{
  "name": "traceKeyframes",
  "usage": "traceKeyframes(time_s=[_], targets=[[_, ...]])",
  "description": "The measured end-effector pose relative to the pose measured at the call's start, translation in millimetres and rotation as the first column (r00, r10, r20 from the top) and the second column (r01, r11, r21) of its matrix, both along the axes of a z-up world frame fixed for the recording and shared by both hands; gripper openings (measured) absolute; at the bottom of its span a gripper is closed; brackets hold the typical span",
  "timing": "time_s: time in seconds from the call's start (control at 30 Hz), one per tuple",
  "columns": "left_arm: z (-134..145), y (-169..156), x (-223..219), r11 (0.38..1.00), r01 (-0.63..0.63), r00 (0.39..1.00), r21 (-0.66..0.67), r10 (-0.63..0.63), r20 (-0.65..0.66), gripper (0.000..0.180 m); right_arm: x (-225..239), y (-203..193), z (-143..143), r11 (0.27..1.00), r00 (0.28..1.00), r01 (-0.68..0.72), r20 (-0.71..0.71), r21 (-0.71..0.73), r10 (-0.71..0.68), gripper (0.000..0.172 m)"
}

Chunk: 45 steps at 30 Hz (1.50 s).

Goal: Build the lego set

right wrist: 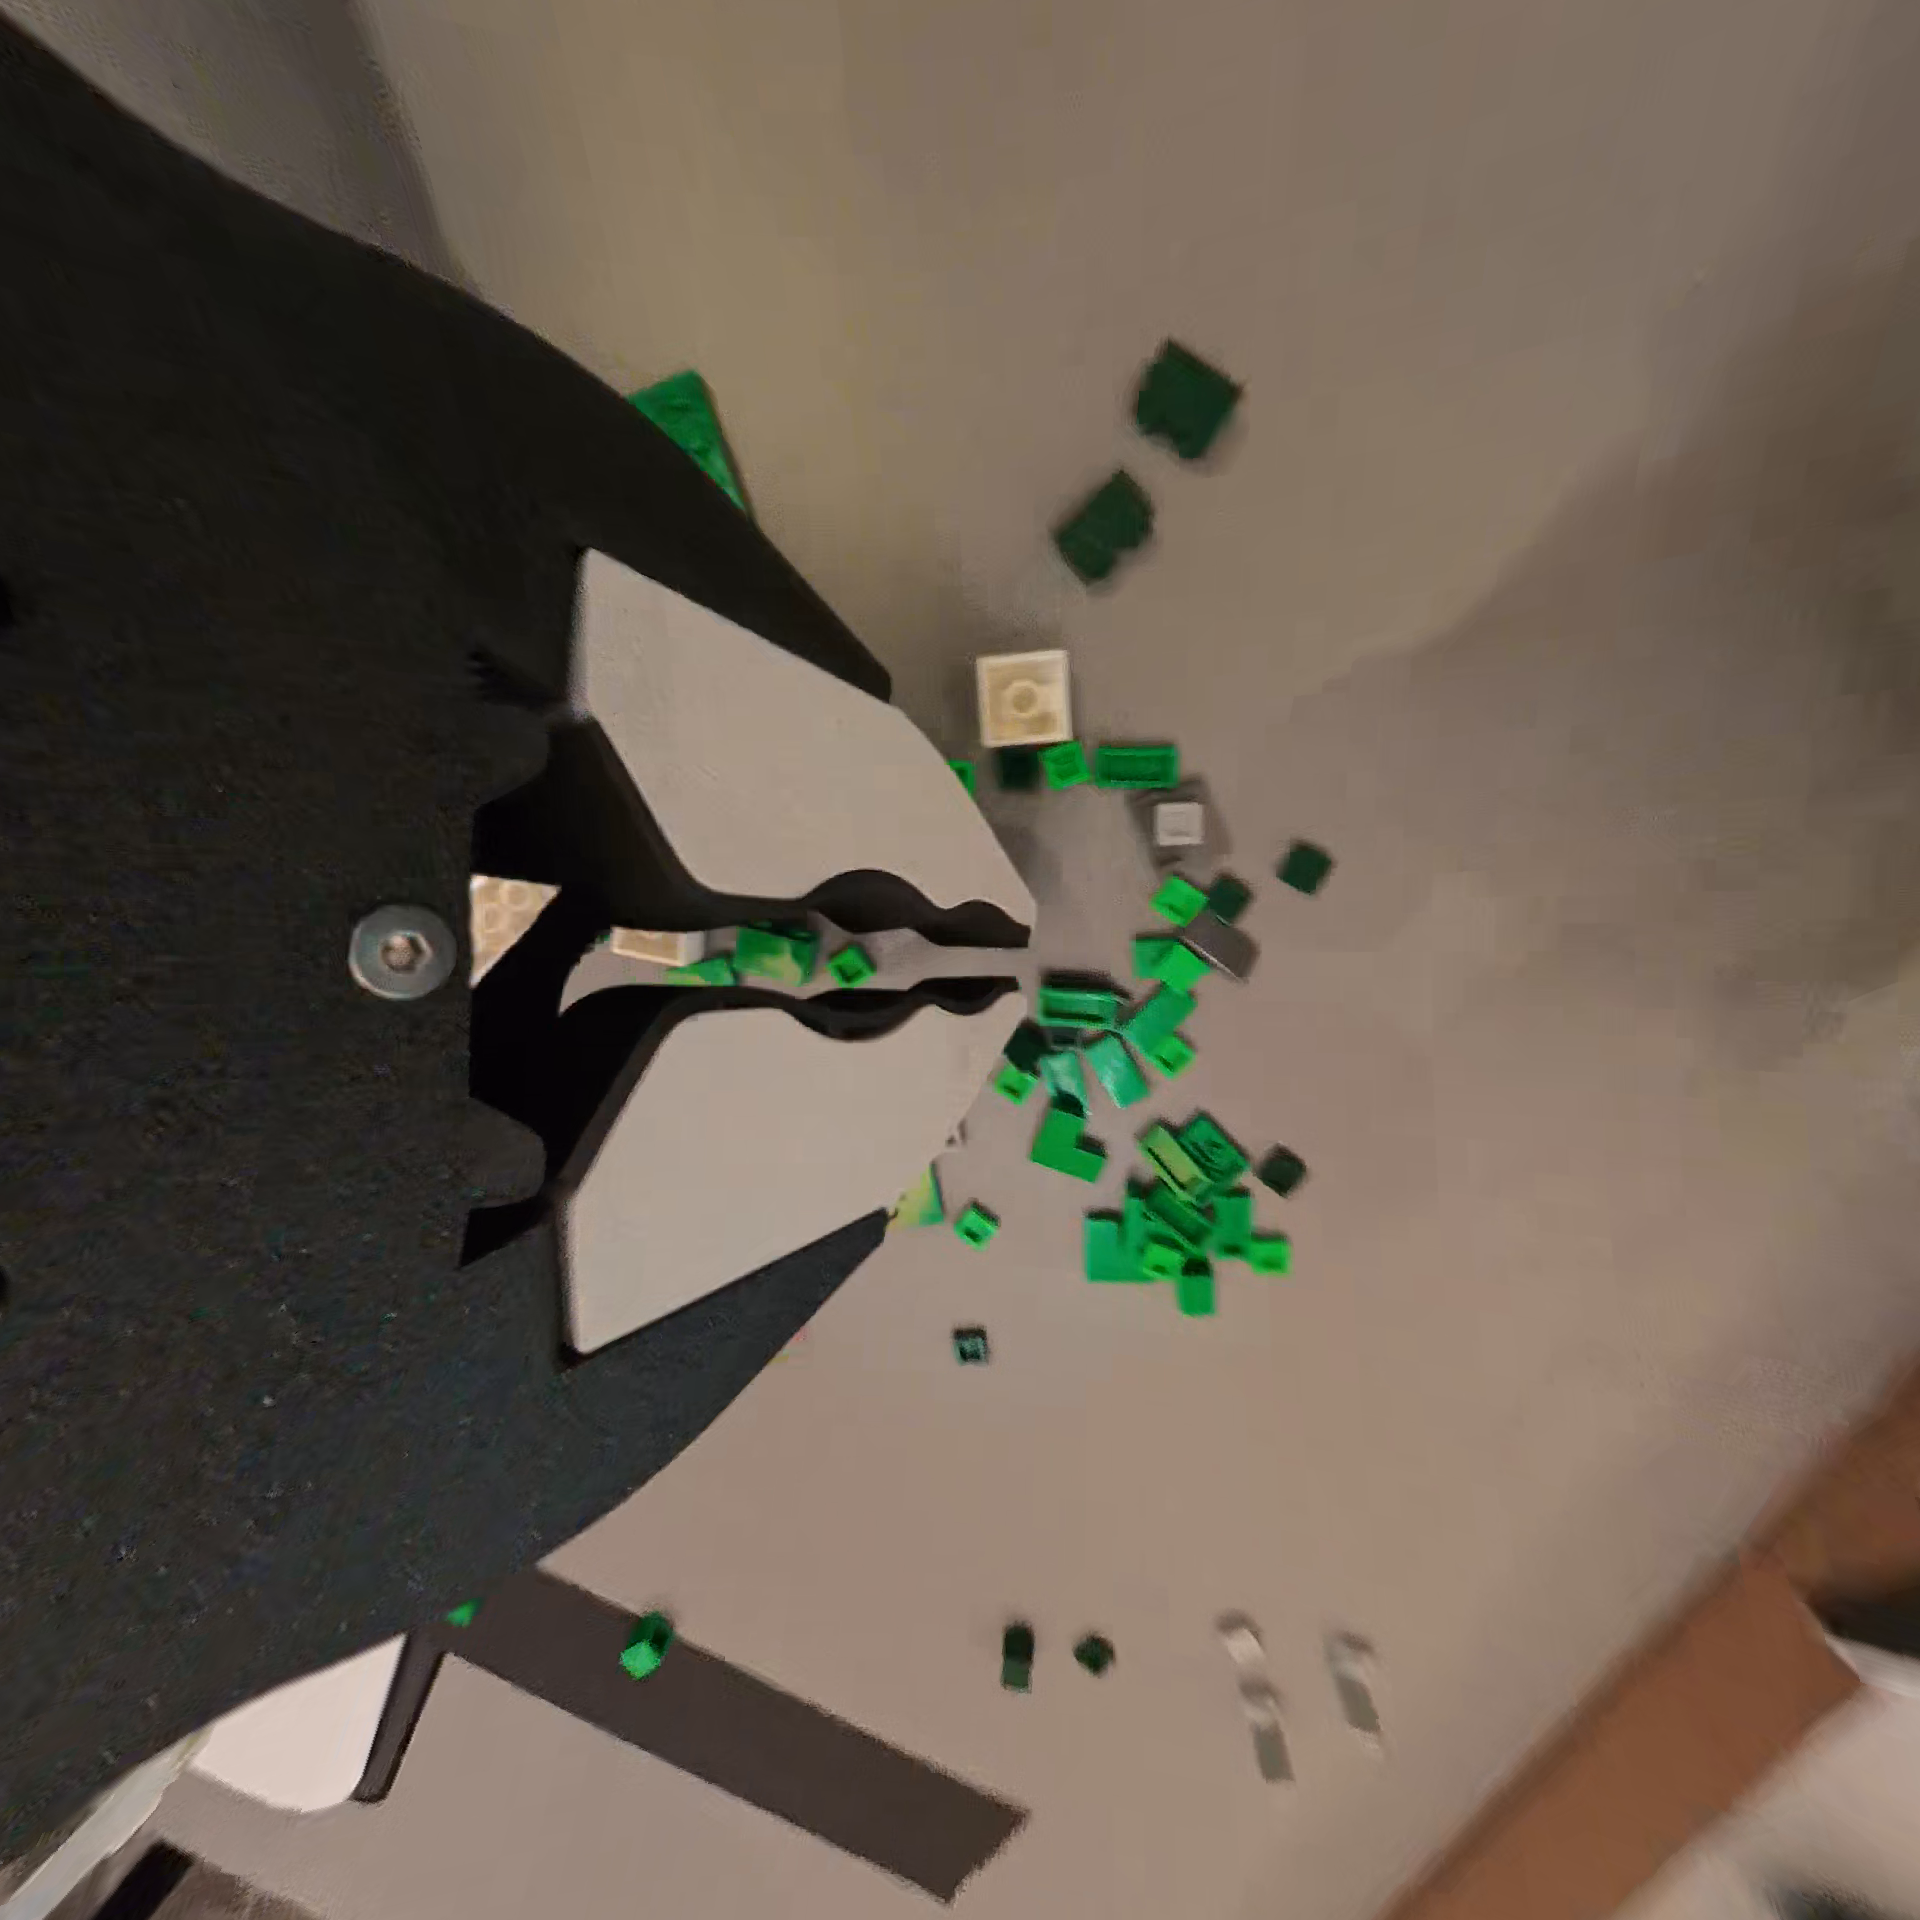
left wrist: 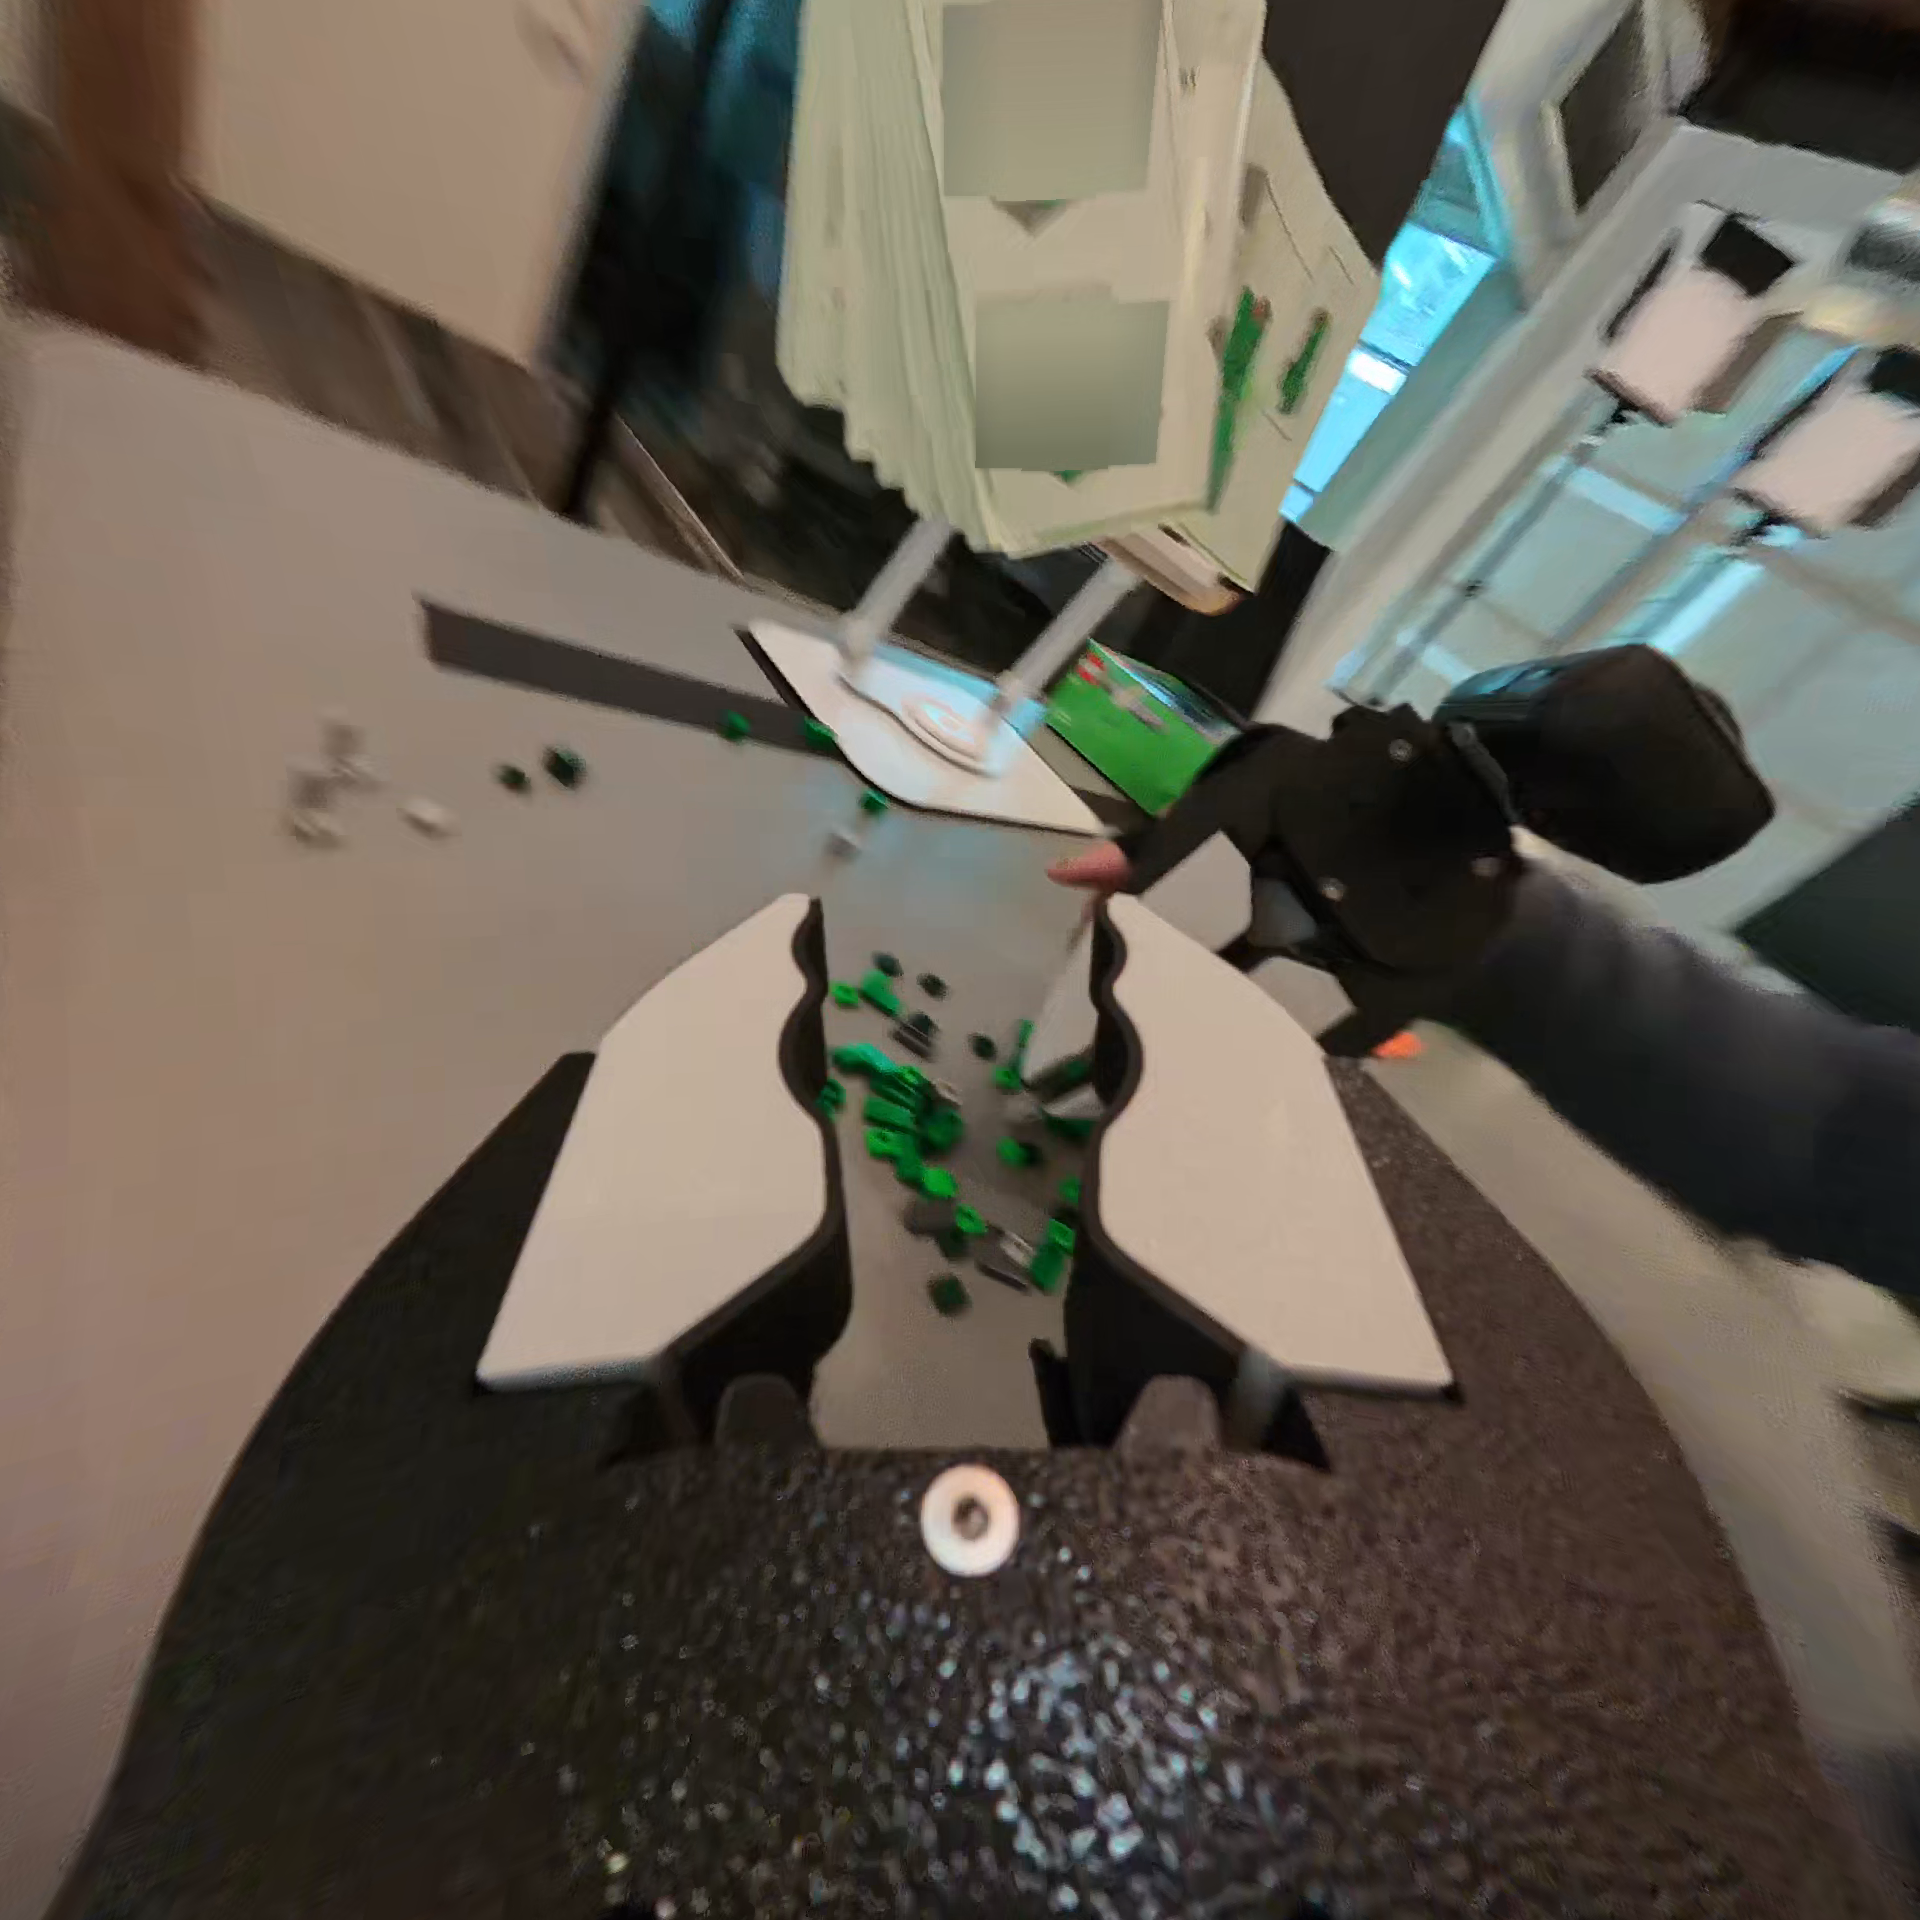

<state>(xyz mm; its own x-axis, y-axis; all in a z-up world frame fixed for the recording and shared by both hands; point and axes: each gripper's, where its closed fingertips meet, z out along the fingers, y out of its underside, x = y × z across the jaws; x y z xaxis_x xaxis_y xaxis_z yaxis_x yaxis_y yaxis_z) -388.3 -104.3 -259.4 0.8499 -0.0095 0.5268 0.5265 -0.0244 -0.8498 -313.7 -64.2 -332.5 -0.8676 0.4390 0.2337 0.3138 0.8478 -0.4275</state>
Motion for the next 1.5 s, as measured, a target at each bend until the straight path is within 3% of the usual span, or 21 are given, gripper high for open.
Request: traceKeyframes(time_s=[0.07,0.17,0.5,0.73,0.9,1.0,1.07,1.2,1.3,1.4,1.5], targets=[[0.6,-0.6,-9.3,0.994,-0.108,0.991,0.03,0.11,-0.073,0.047,3.0,4.0,-6.6,1.0,0.995,0.01,0.099,0.004,-0.01,0.005],[-9.1,-0.2,-18.2,0.986,-0.165,0.979,0.017,0.166,-0.118,0.047,4.8,2.7,-13.0,0.999,0.977,0.051,0.207,-0.019,-0.046,0.008],[-9.8,-0.3,-20.4,0.987,-0.162,0.98,0.02,0.163,-0.114,0.045,6.7,6.4,-29.3,0.995,0.955,0.063,0.286,0.076,-0.082,0.013],[-9.4,-1.0,-18.7,0.988,-0.154,0.978,0.016,0.154,-0.138,0.046,2.9,4.4,-22.2,0.994,0.983,-0.012,0.181,0.111,-0.008,0.007],[-4.9,3.6,-3.5,0.996,-0.084,0.968,0.004,0.083,-0.239,0.052,31.9,16.6,17.9,0.989,1.0,0.01,0.027,0.148,-0.014,0.007],[7.6,19.9,42.4,0.999,0.051,0.947,-0.012,-0.052,-0.317,0.057,74.7,48.0,47.6,0.978,0.991,0.127,-0.064,0.164,-0.118,0.007],[19.5,42.7,110.2,0.973,0.229,0.921,0.017,-0.211,-0.328,0.058,110.7,73.5,59.3,0.96,0.972,0.225,-0.108,0.165,-0.209,0.007],[-17.8,85.5,241.3,0.837,0.482,0.73,-0.259,-0.547,-0.41,0.06,187.9,112.2,57.0,0.913,0.922,0.382,-0.122,0.143,-0.367,0.007],[-47.8,106.7,282.7,0.749,0.514,0.629,-0.417,-0.66,-0.411,0.058,232.4,121.9,42.8,0.899,0.905,0.423,-0.099,0.11,-0.413,0.007],[-58.6,122.3,304.5,0.703,0.556,0.626,-0.444,-0.705,-0.333,0.055,257.0,122.8,30.7,0.903,0.904,0.425,-0.077,0.067,-0.42,0.007],[-75.5,134.5,309.0,0.677,0.507,0.616,-0.533,-0.718,-0.326,0.056,265.9,121.6,23.0,0.917,0.916,0.398,-0.063,0.034,-0.396,0.007]])
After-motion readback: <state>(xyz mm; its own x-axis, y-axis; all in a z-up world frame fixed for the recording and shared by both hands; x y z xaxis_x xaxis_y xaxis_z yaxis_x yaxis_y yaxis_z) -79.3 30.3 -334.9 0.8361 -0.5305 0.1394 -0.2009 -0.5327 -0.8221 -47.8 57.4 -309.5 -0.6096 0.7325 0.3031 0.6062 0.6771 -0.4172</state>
